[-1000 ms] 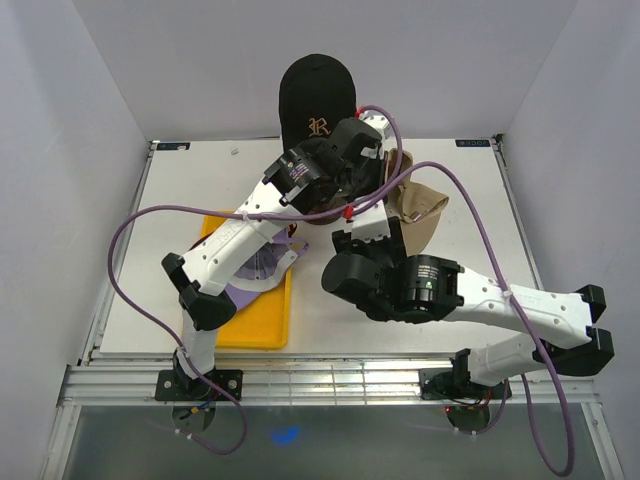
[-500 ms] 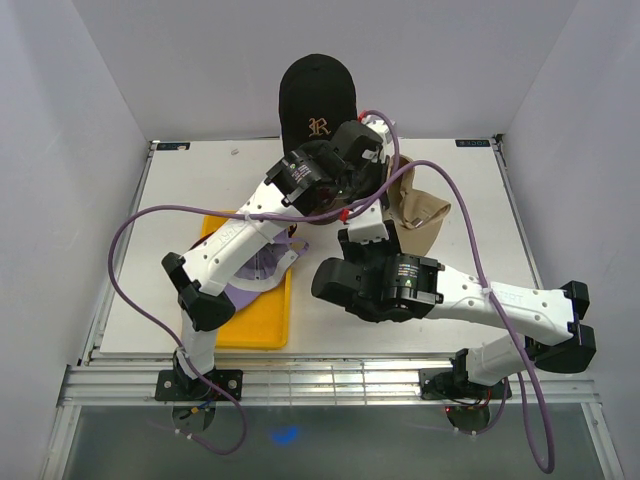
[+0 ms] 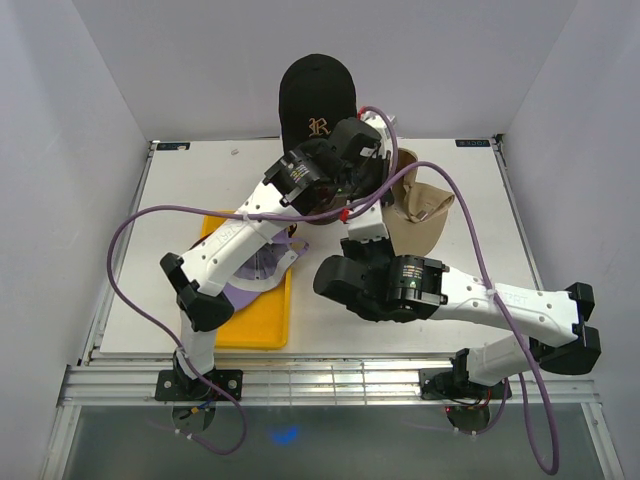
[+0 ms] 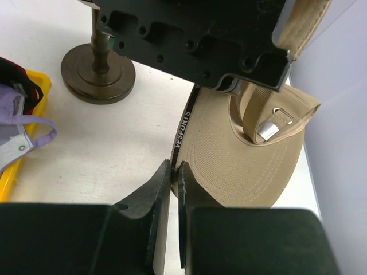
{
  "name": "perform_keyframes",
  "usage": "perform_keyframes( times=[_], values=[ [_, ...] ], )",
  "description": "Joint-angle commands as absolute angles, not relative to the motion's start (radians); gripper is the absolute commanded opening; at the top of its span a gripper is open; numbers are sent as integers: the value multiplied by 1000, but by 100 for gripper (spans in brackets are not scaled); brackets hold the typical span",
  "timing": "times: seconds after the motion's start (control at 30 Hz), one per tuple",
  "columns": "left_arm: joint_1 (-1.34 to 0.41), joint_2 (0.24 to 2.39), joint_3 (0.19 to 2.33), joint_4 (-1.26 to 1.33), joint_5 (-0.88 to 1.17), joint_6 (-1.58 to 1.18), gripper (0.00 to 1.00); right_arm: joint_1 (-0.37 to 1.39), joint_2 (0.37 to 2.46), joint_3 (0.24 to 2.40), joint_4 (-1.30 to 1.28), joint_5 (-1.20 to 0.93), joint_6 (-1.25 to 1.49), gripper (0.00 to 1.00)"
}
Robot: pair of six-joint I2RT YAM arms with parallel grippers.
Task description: Stack the hats
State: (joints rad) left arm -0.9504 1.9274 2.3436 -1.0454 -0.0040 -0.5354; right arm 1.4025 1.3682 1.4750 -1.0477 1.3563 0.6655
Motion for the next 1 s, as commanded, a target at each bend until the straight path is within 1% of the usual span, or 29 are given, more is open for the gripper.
perform_keyframes(
  times=[0.0,0.2,0.37,0.4,0.43,0.57,0.6,0.7,0.73,0.8,0.83,0.93,0.97],
  values=[
    [-959,1798,2339,-1043,37,-534,0,1385,1332,1468,-1062,1416,620,8],
    [-959,1786,2321,-1031,28,-529,0,1387,1263,1447,-979,1394,525,8],
    [-959,1773,2313,-1009,18,-529,0,1387,1141,1340,-772,1335,347,8],
    [-959,1772,2315,-1002,18,-531,2,1387,1126,1326,-723,1328,319,8],
    [-959,1773,2315,-999,17,-529,7,1387,1106,1319,-719,1319,307,8],
    [-957,1766,2309,-976,17,-526,15,1387,1091,1318,-713,1296,276,8],
    [-957,1763,2309,-967,17,-526,21,1387,1091,1319,-713,1293,273,8],
    [-957,1755,2307,-948,18,-522,32,1387,1081,1316,-709,1275,261,8],
    [-957,1750,2306,-942,18,-519,40,1387,1077,1315,-704,1267,258,8],
    [-957,1737,2292,-919,23,-515,45,1387,1072,1316,-706,1253,255,8],
    [-957,1730,2286,-911,26,-511,51,1387,1066,1316,-703,1249,255,8],
    [-957,1715,2273,-884,34,-511,59,1387,1057,1322,-704,1238,255,8],
    [-959,1712,2272,-871,34,-508,60,1385,1055,1327,-709,1235,259,8]
  ],
)
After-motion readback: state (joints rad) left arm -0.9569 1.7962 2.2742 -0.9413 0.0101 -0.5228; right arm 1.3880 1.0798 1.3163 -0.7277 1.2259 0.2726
